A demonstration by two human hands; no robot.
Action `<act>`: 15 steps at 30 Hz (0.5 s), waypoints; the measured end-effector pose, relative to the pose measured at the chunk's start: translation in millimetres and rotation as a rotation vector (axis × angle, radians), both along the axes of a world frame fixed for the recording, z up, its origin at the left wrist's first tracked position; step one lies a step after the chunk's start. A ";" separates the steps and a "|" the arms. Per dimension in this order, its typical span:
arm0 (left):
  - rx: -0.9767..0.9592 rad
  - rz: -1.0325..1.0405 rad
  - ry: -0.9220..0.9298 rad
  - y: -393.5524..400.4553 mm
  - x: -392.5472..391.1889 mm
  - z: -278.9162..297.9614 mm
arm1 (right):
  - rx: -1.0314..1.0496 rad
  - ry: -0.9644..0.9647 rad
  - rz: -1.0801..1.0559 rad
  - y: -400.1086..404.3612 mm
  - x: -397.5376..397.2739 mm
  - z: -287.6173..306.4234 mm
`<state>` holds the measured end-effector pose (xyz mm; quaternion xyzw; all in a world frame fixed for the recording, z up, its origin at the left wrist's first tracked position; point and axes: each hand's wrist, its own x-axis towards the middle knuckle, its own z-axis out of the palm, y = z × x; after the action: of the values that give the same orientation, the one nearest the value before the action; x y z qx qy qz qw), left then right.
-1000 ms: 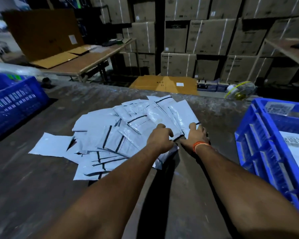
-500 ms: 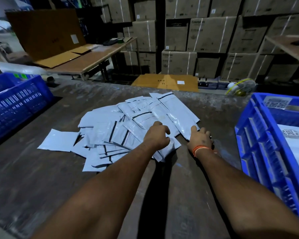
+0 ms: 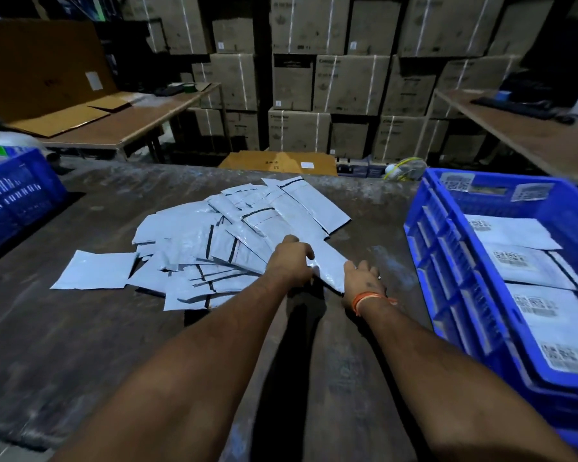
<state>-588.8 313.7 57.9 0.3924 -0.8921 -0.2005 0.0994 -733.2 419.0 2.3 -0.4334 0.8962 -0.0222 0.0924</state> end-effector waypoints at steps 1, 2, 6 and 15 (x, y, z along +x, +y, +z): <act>-0.002 -0.008 -0.004 4.9 4.3 -1.8 | 0.014 0.004 0.003 7.0 4.5 1.2; -0.011 -0.015 -0.011 10.2 8.4 -4.5 | 0.029 0.012 0.010 14.0 9.2 3.5; -0.053 -0.056 -0.054 27.9 27.0 -12.0 | 0.049 0.003 0.049 38.5 23.0 14.1; -0.130 -0.128 -0.097 45.9 52.0 -2.5 | -0.224 -0.313 -0.068 84.4 20.5 42.6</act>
<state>-536.8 359.6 55.4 0.3364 -0.9303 -0.1289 0.0684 -712.7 503.4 44.9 -0.4017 0.8770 -0.1921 0.1807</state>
